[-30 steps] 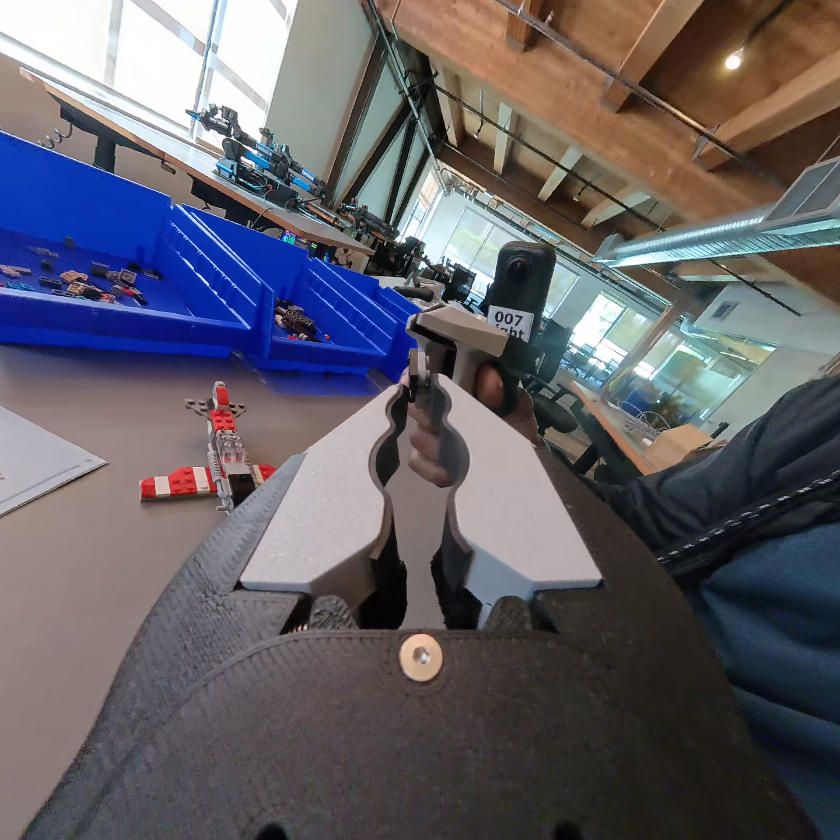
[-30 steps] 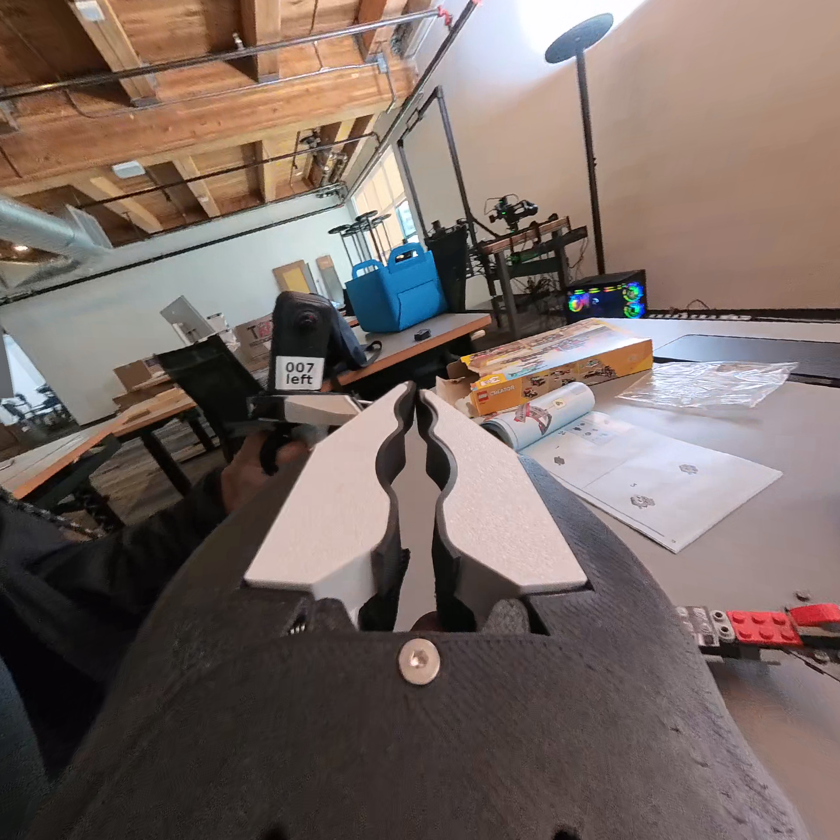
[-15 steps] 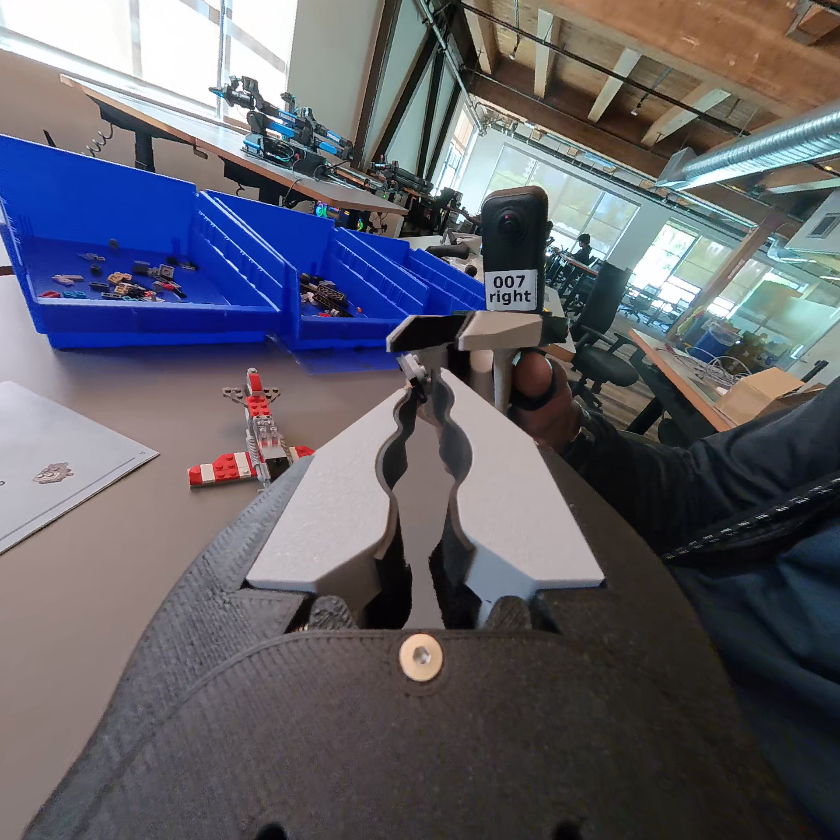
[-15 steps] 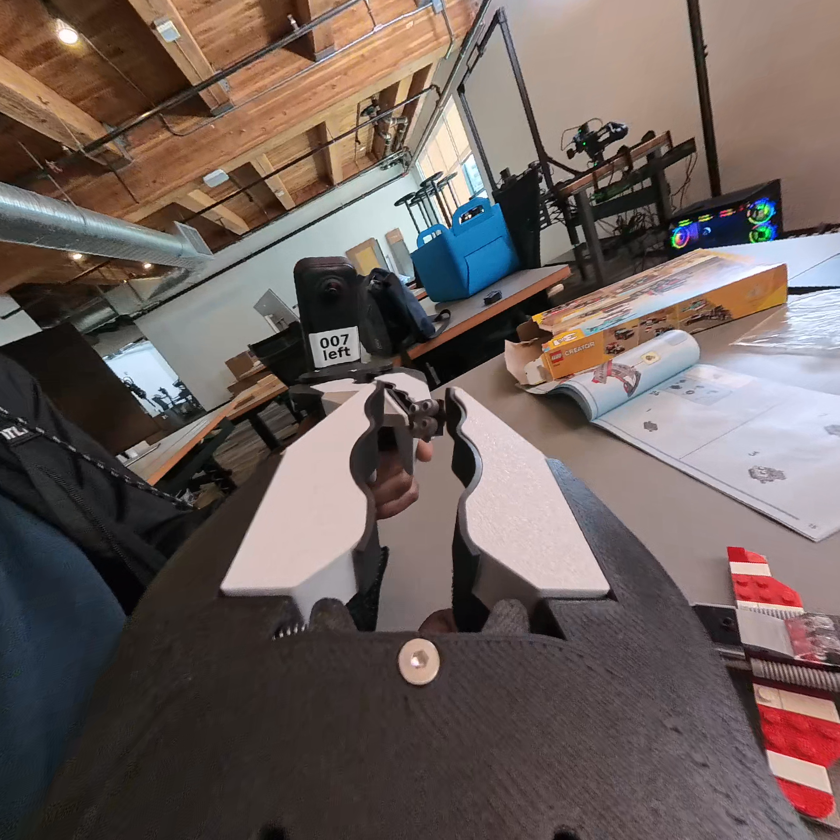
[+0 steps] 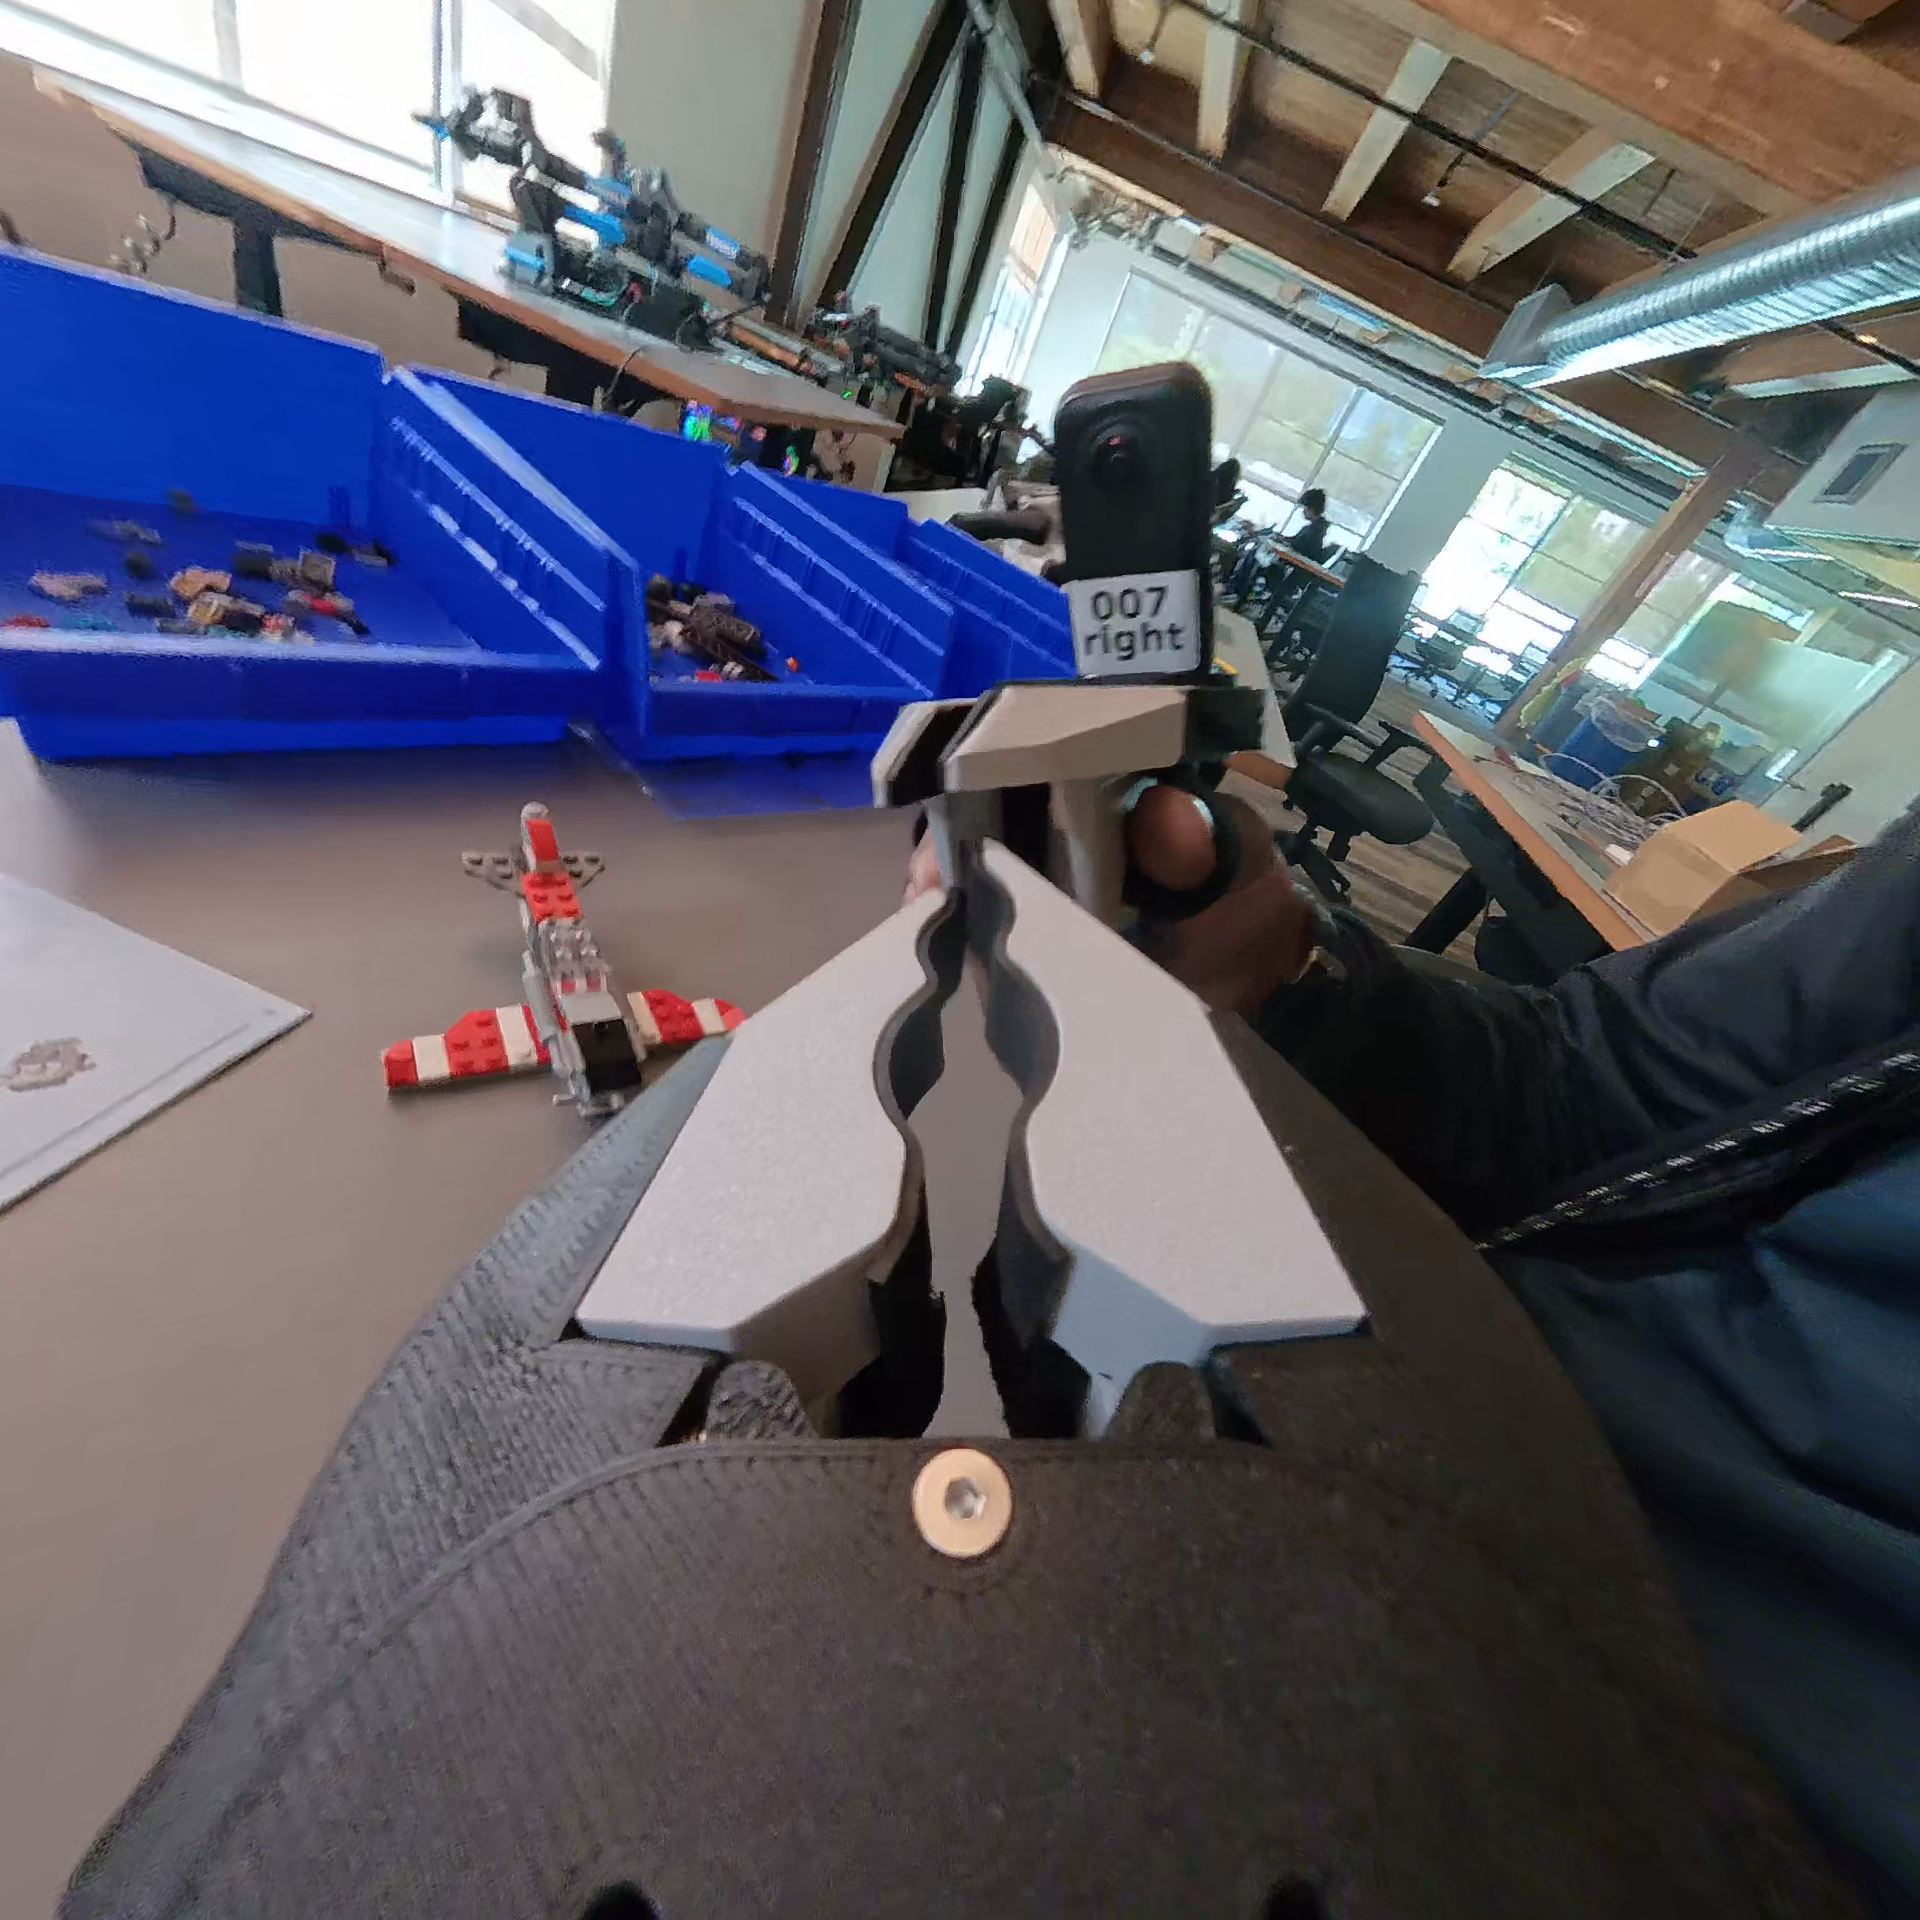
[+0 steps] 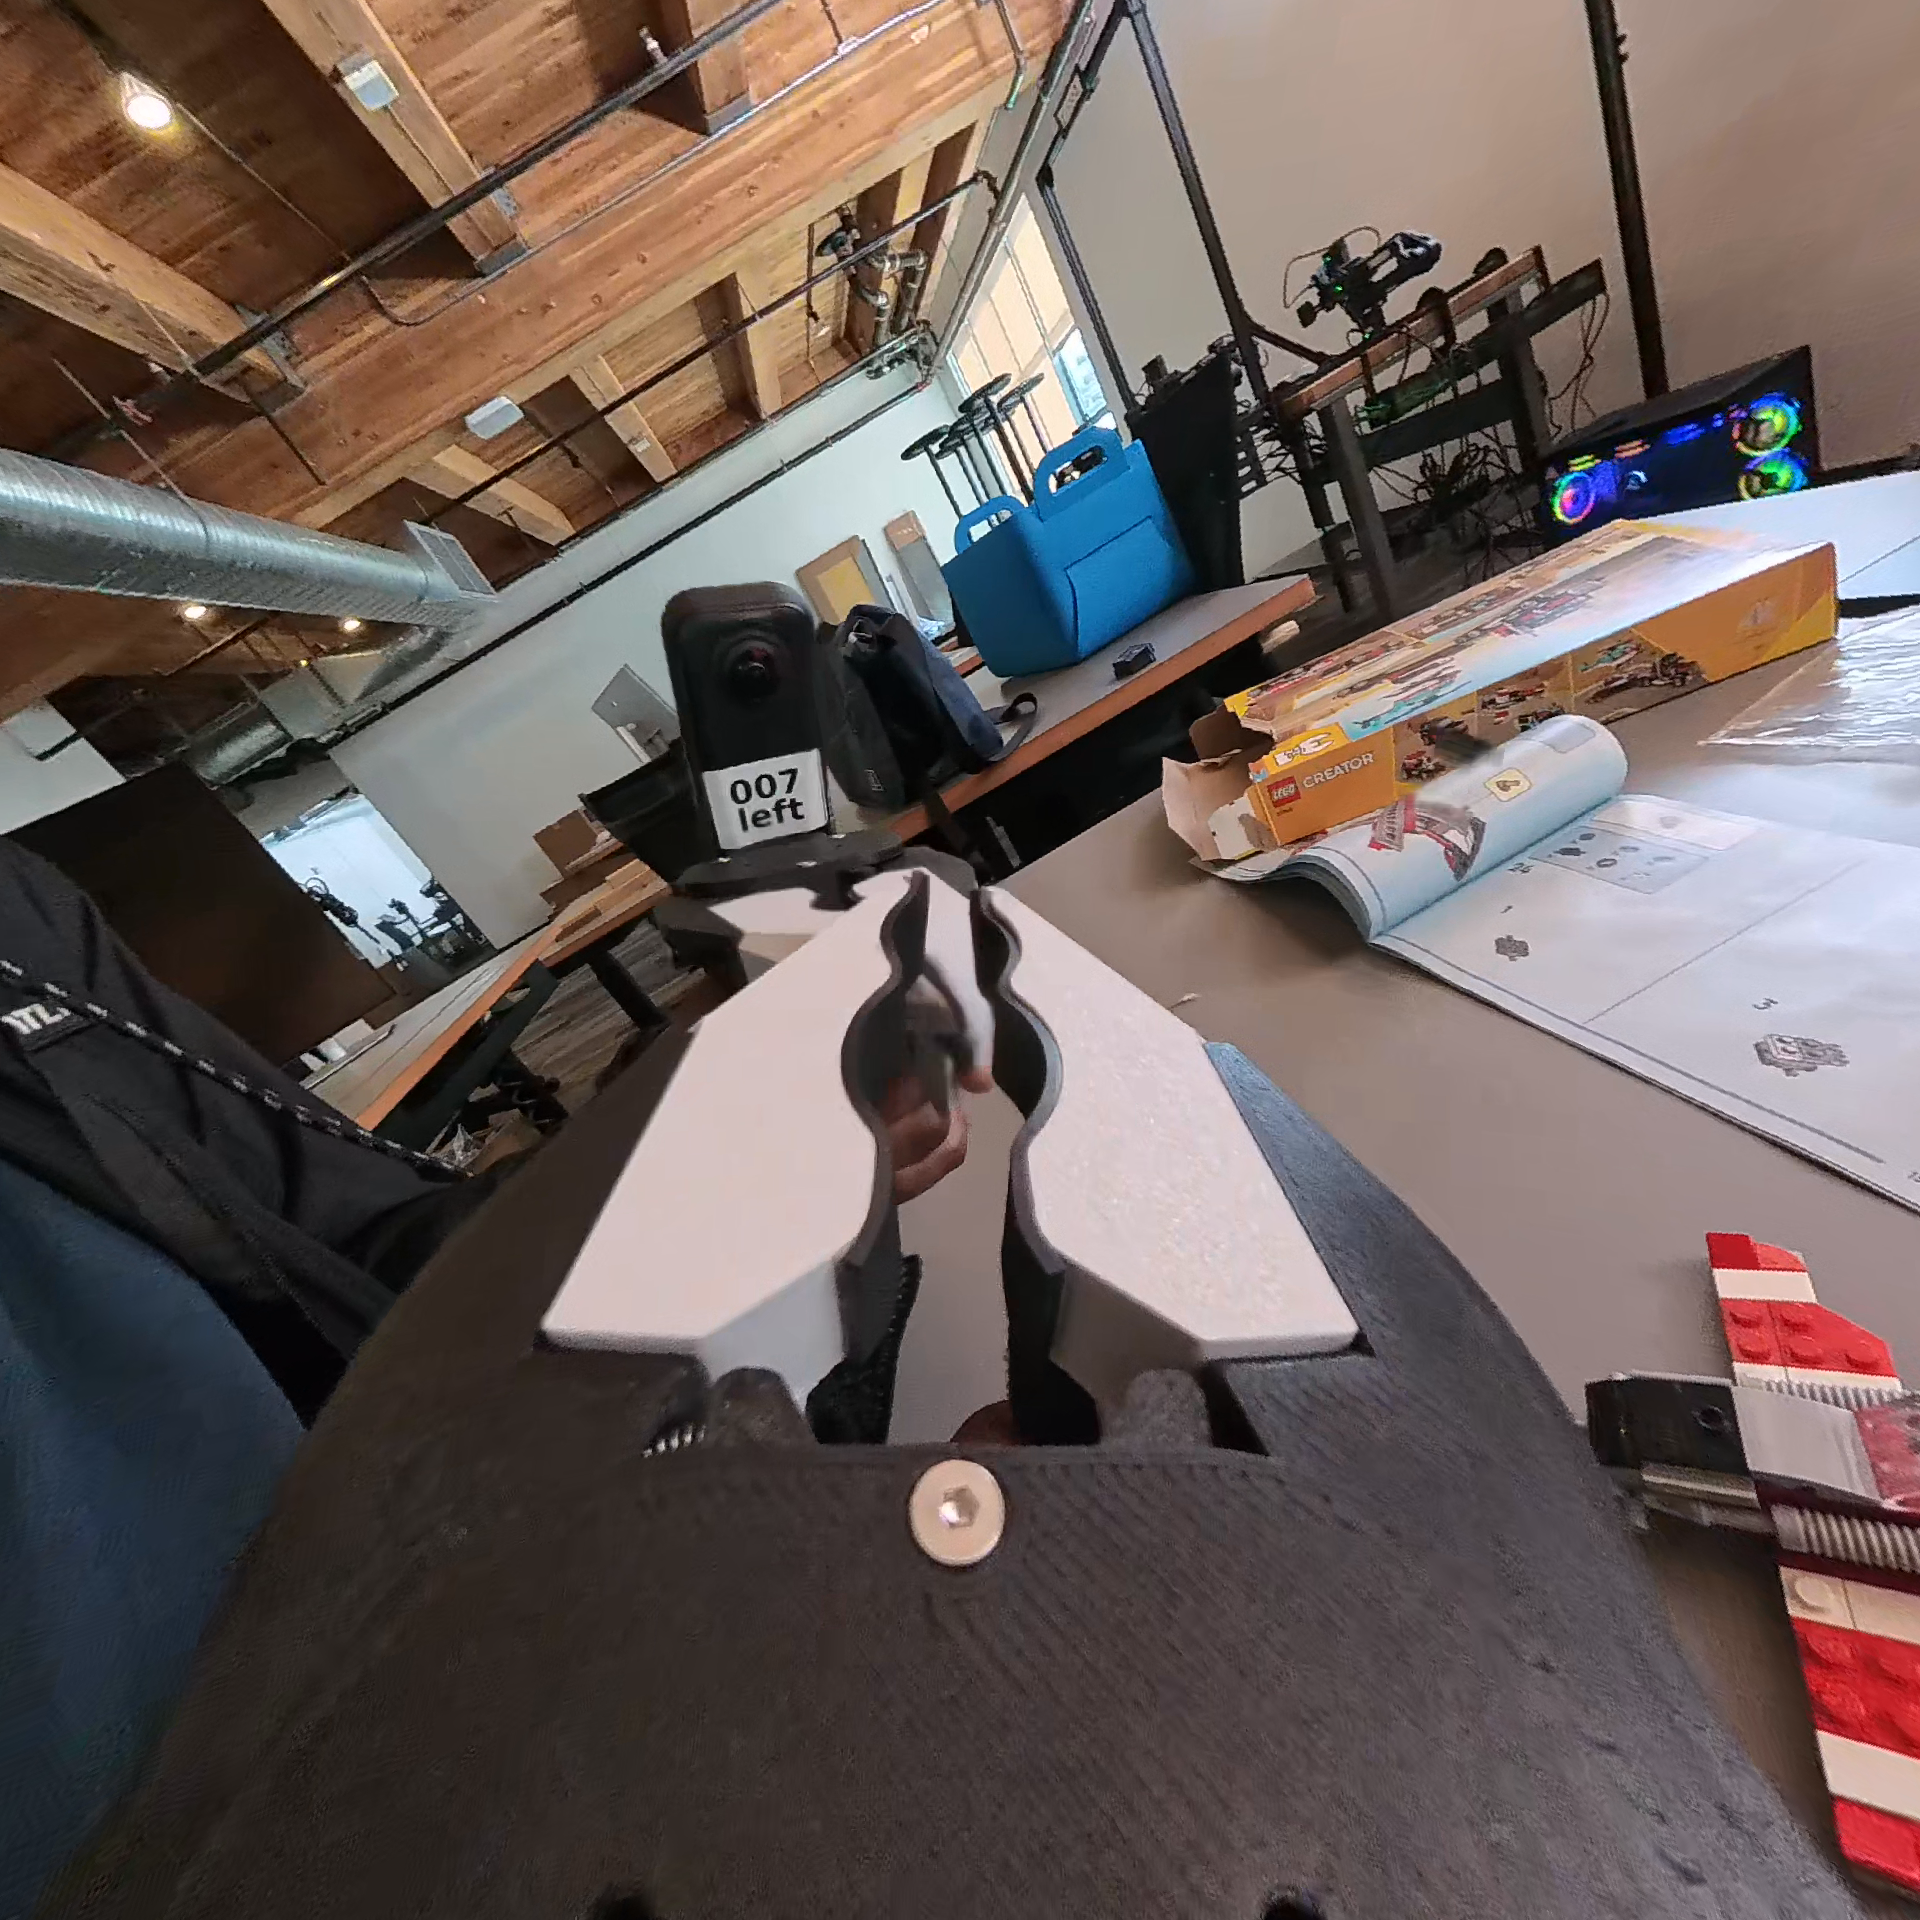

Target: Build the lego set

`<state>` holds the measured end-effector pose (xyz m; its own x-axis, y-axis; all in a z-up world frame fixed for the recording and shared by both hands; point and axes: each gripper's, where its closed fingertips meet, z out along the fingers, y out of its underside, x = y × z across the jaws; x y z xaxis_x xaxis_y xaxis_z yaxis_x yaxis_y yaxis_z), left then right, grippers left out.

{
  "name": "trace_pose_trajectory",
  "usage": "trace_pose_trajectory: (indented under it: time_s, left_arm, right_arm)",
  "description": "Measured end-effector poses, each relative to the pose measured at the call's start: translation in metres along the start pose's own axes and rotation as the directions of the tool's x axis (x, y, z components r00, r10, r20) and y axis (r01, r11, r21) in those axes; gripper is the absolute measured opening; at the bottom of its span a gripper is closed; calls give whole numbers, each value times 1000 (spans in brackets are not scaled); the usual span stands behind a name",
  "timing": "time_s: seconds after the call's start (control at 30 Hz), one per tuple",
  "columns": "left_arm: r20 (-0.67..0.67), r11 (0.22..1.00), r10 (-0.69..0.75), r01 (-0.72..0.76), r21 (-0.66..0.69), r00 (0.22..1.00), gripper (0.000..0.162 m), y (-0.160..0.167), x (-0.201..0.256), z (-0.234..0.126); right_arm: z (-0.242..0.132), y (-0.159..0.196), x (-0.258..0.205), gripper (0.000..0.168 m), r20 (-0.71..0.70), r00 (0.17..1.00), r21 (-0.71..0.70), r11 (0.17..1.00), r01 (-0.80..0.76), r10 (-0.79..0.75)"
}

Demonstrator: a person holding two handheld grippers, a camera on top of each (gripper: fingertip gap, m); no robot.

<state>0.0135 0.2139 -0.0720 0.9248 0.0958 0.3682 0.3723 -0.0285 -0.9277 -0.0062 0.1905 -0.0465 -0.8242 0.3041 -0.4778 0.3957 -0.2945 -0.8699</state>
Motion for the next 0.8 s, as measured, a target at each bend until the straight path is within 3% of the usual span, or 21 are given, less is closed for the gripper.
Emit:
trace_pose_trajectory:
  time_s: [0.13, 0.3, 0.4, 0.53, 0.63, 0.8]
  left_arm:
    - [82, 999, -11, 15, -51, 997, 2, 12, -18, 1]
    - [132, 999, -46, 48, -13, 990, 16, 8, -29, -3]
    - [176, 1000, -7, 2, 29, 984, 2, -2, -34, -9]
    - [214, 994, 66, -82, 70, 975, 1, -14, -34, -15]
    - [169, 983, -14, -18, 181, 985, 1, -28, -31, -20]
    - [-72, 877, -258, 265, 400, 963, 1, -52, -29, -40]
  right_arm:
    - [-2, 3, 8, 10, -42, 999, 8, 1000, -2, 3]
    - [-5, 6, 14, 11, -79, 997, 19, 1000, 7, -5]
    - [-8, 6, 19, 12, -112, 993, 28, 999, 33, -30]
    - [-13, 6, 23, 12, -130, 991, 48, 998, 47, -40]
    - [-16, 8, 26, 12, -142, 989, 54, 997, 57, -48]
    - [-16, 11, 26, 12, -147, 987, 47, 996, 70, -62]
